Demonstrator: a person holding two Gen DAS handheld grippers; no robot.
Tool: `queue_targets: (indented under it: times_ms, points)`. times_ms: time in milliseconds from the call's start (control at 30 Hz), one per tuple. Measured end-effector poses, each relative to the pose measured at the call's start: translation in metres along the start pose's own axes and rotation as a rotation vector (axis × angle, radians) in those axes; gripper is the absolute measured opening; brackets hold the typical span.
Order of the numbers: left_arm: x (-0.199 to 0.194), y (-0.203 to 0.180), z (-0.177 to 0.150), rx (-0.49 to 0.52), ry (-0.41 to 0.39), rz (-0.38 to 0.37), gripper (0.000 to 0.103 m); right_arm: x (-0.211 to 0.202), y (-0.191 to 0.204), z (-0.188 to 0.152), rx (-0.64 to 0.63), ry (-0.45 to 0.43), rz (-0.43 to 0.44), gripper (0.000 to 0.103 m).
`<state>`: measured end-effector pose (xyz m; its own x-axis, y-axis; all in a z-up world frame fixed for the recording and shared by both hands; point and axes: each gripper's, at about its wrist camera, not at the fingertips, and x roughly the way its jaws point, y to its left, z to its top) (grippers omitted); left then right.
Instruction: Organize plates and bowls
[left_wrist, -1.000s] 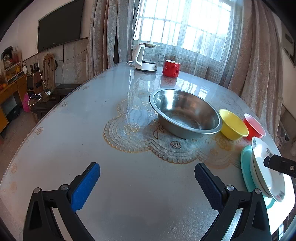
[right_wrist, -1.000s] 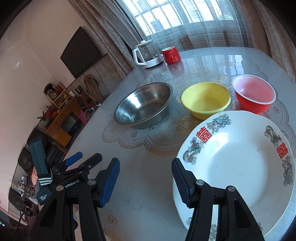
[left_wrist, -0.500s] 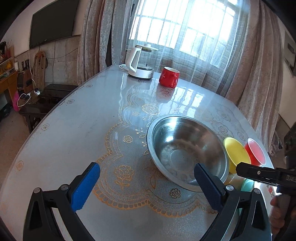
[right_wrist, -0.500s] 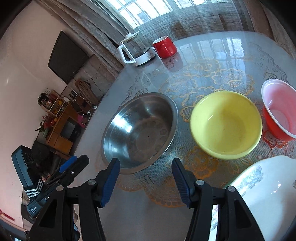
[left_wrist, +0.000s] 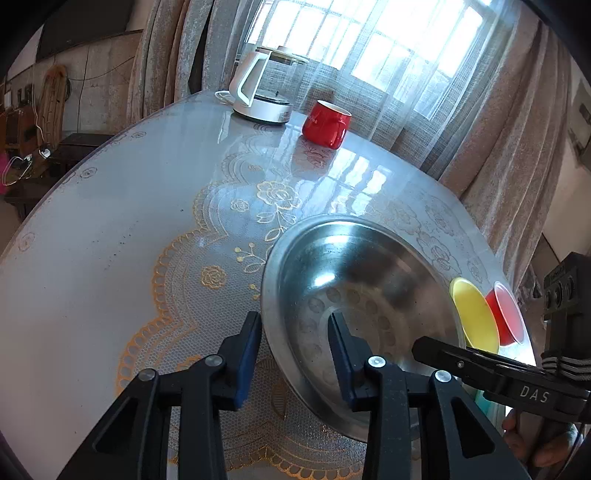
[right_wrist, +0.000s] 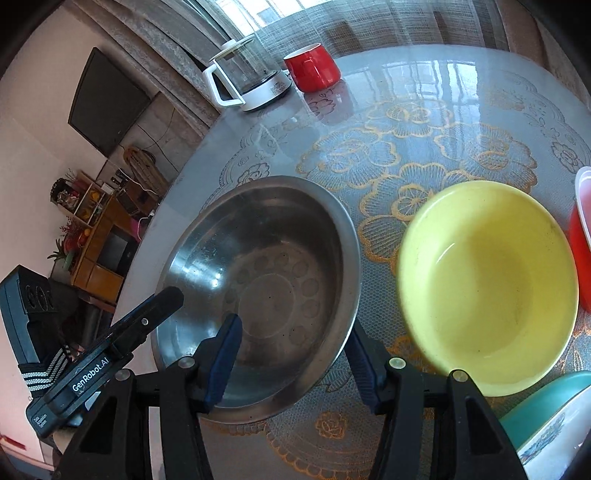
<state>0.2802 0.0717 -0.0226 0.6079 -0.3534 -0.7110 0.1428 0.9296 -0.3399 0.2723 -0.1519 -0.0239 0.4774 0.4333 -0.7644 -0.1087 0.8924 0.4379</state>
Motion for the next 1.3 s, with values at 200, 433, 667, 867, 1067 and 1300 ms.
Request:
queue_targets:
  times_ms: [200,433,667,867,1067,1300]
  points:
    - [-0.019,-0.009,-0.017,0.039,-0.045,0.023,0.033,-0.007,0.008,-0.01,-0.072,-0.008,-0.058,0.033]
    - [-0.057,-0.014,-0.044,0.06,-0.081,0.015,0.033,-0.029,0.02,-0.037,-0.106,-0.017,-0.037,0.033]
    - [-0.099,-0.016,-0.078,0.058,-0.112,0.009,0.033,-0.05,0.035,-0.07,-0.142,-0.03,-0.003,0.033]
    - [-0.125,-0.015,-0.108,0.055,-0.11,0.008,0.034,-0.063,0.044,-0.099,-0.162,-0.028,0.023,0.033]
    - [-0.133,-0.01,-0.132,0.038,-0.082,-0.001,0.036,-0.073,0.049,-0.125,-0.192,-0.037,0.027,0.033]
    - [-0.133,-0.013,-0.15,0.052,-0.053,0.019,0.036,-0.074,0.051,-0.14,-0.223,-0.027,0.0,0.033]
